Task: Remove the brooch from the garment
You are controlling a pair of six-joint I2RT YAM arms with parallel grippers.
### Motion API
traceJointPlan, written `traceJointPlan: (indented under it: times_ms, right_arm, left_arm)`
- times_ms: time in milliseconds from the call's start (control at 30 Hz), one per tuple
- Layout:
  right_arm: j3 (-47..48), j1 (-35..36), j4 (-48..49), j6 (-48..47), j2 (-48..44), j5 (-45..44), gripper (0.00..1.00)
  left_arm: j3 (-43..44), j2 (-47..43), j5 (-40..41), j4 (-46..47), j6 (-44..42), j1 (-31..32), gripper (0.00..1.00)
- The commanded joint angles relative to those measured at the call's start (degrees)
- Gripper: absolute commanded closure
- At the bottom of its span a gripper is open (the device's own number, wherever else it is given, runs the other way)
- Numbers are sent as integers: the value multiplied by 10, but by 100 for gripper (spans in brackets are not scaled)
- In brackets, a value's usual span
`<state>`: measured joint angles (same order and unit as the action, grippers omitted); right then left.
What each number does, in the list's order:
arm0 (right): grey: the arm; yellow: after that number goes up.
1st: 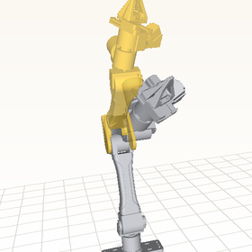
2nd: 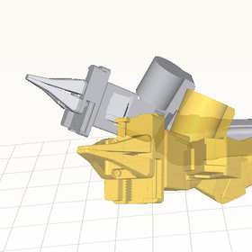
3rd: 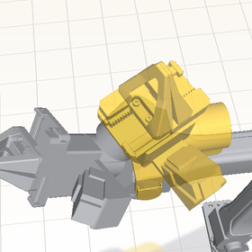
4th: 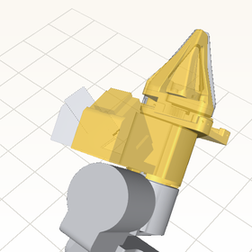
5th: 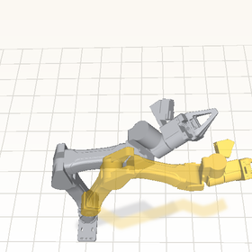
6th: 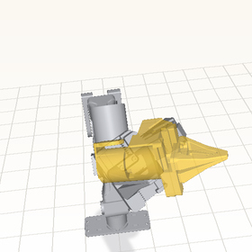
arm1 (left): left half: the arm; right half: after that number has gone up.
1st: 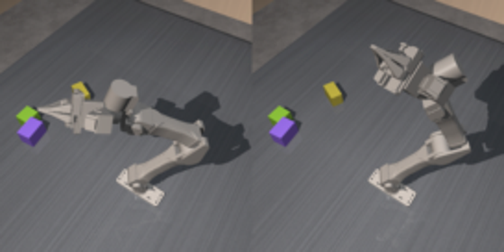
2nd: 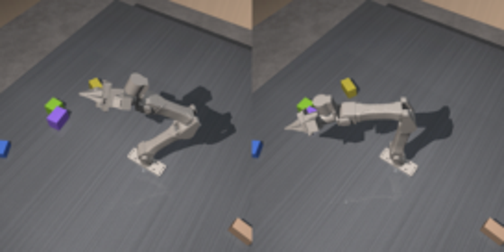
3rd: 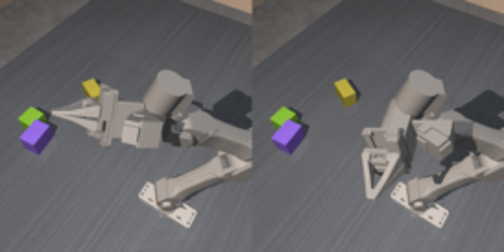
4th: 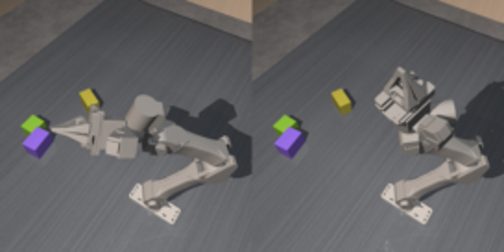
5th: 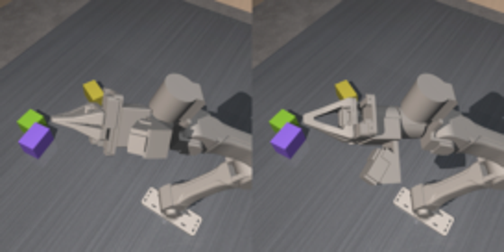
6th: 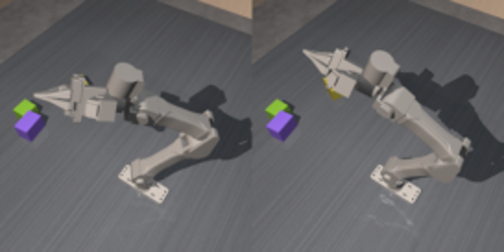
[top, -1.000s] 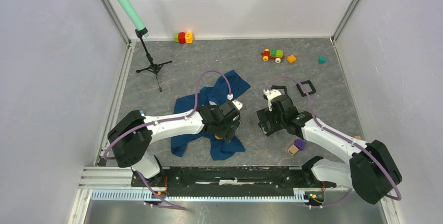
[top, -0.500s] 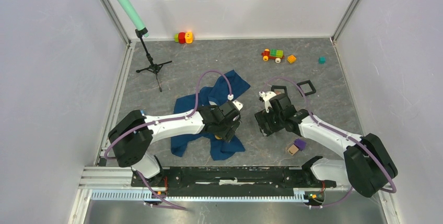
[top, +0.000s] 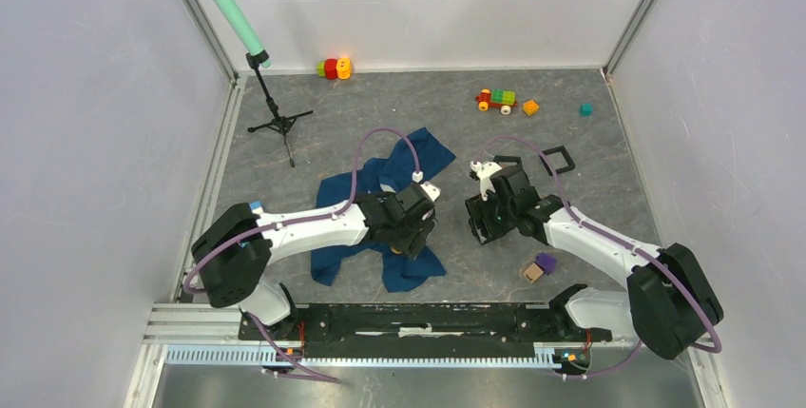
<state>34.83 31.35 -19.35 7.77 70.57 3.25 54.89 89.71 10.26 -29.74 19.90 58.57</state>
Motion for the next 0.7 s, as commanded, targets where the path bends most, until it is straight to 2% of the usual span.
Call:
traceJointPlan:
  times_ms: [0, 133, 167, 200, 533, 667]
  right_arm:
    - [19, -4, 6, 23, 1, 38, 33]
    - [15, -11, 17, 41, 4, 65, 32]
    - [15, -11, 16, 40, 4, 65, 22]
    - [16, -11, 15, 37, 3, 60, 3]
    - [36, -10, -23, 1, 1, -24, 2]
    - [39, -10, -25, -5, 6, -29, 2]
  left_arm:
    - [-6, -57, 0, 11, -20, -3, 24]
    - [-11, -74, -3, 11, -21, -4, 23]
    - [-12, -73, 1, 11, -21, -4, 23]
    - [-12, -70, 3, 10, -21, -4, 23]
    - [-8, -70, 11, 3, -22, -4, 23]
    - [-8, -74, 16, -1, -23, -4, 23]
